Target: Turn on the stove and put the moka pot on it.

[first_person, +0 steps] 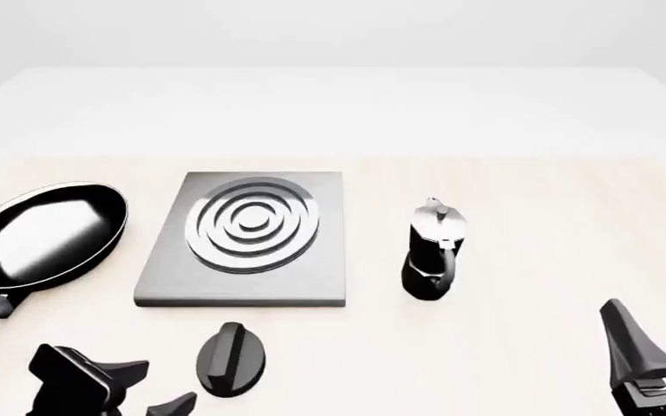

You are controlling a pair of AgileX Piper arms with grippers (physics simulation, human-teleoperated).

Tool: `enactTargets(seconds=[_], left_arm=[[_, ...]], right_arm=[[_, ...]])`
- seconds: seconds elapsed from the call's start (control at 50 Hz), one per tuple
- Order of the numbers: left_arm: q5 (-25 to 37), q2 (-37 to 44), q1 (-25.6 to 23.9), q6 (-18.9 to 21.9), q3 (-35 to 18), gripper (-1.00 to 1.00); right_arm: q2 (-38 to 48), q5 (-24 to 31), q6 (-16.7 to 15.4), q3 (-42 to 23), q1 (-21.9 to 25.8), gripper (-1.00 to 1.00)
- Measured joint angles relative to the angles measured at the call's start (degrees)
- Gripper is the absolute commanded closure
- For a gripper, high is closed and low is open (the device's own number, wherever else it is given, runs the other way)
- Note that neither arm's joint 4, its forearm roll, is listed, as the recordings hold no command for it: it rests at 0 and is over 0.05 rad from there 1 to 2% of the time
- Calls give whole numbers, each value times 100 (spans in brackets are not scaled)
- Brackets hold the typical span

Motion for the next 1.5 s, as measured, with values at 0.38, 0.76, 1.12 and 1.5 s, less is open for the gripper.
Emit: enactTargets(seconds=[0.38,0.76,1.12,1.5], left_arm=[[-1167,1250,-322,108,-31,-100],[-1788,1989,-498,231,-125,-100],[-2377,2711,-632,278,-175,-100],[-2779,3190,-738,315,-266,-100]], right_arm=[[-34,26,71,0,4,-100],[-52,-14,75,-1,43,-100],[-88,-129,22,1,85,-100],[-95,-174,7,-1,119,-100]])
